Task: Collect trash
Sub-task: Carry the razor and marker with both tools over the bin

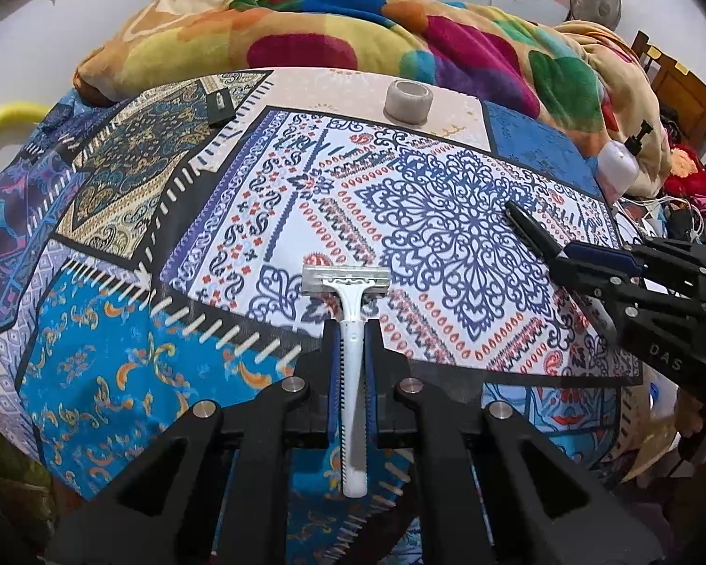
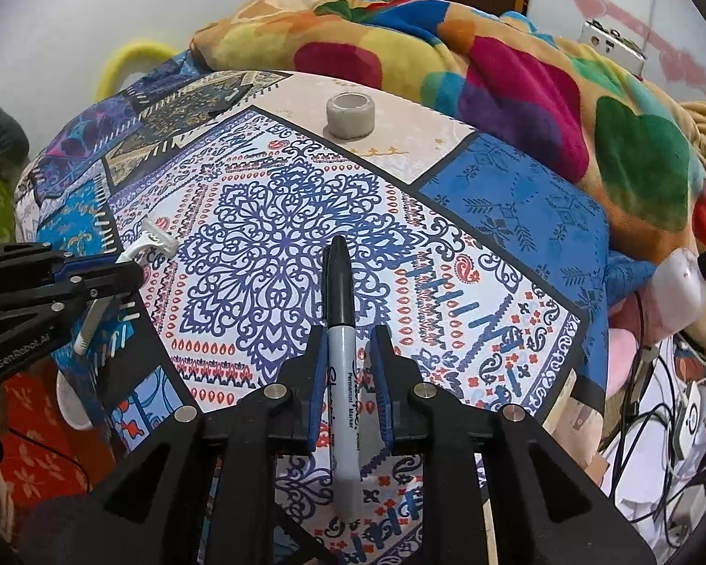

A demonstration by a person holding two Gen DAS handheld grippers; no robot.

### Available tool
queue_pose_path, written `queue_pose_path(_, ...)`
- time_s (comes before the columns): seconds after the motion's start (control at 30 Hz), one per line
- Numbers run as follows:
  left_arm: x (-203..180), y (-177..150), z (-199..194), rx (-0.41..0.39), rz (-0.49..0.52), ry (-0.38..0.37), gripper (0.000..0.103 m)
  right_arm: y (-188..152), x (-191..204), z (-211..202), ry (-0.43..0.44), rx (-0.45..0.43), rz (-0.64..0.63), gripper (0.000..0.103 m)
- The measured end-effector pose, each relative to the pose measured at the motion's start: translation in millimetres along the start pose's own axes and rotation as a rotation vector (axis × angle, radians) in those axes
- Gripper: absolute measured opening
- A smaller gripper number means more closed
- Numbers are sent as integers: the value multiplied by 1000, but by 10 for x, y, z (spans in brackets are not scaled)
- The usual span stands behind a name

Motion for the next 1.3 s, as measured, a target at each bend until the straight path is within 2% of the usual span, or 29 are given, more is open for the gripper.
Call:
queue_pose_path(0.17, 42, -68, -90, -11, -35, -18, 8, -17, -5, 2, 14, -32, -16, 17)
queue_pose_path(0.2, 43, -71, -98, -13, -37, -19, 8, -18, -9, 1, 17, -34, -16, 10)
queue_pose_path(0.4, 102, -112, -215, -22, -50, -25, 8, 18, -29, -59, 21, -34, 33, 11)
queue_pose_path(0.6, 241, -117, -493, -55, -70, -25, 8, 110, 168, -299, 6, -63, 26, 11)
queue_pose_path(0.77, 435, -181, -898, -110, -99, -15, 8, 259, 470, -653, 10, -141, -1, 11)
queue_pose_path(1.0, 772, -337, -1514, -182, -142, 28, 8, 428, 1146, -1090, 62, -232, -78, 11)
queue_pose_path(1.3, 1338, -771, -2242, -247, -228, 97, 8, 452, 1962, -1351, 171, -279, -138, 11)
Point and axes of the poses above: each gripper's, at about its wrist camera, not at the fingertips, and z roughly the way its jaws point, x to its left, y to its top, the point moved 2 cm from there along z, roughly the way its jaws point, and after that the axes turned 10 degrees about y, right-handed, at the moved point
